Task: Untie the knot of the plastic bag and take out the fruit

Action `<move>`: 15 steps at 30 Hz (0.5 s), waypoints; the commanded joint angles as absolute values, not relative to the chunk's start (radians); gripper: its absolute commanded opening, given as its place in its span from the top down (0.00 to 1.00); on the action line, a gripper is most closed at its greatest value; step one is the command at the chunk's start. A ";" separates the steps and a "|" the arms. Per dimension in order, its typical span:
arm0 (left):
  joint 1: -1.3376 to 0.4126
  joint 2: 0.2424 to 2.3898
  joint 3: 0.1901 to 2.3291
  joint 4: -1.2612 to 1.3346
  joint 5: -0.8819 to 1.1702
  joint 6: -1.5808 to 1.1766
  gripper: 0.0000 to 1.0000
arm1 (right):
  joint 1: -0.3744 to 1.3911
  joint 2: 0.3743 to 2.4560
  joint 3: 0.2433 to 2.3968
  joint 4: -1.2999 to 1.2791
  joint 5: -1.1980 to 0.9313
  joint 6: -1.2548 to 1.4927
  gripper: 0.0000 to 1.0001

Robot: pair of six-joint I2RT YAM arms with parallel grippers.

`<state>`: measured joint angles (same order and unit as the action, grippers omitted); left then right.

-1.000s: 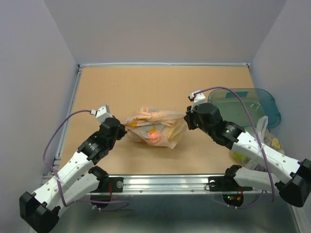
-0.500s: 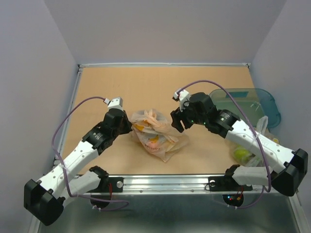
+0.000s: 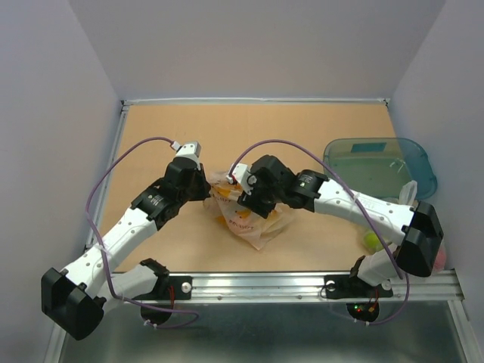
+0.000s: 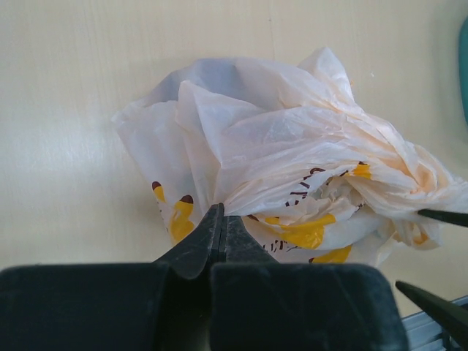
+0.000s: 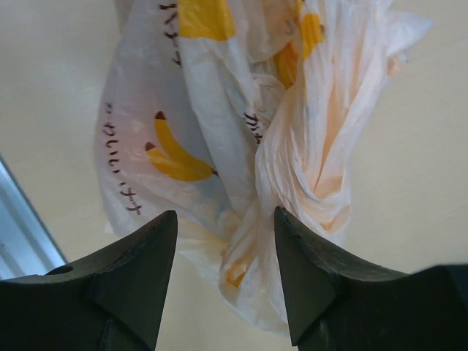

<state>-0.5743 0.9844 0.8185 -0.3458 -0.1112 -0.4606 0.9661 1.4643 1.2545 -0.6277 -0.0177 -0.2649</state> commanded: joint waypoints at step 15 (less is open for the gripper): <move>-0.572 0.948 0.822 -0.344 -0.098 -0.443 1.00 | 0.969 1.463 1.250 -0.453 0.321 -0.344 0.62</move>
<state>-0.5743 0.9813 0.8185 -0.3595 -0.0982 -0.4599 0.9699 1.4788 1.2541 -0.5507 0.2691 -0.3355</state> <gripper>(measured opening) 0.018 0.412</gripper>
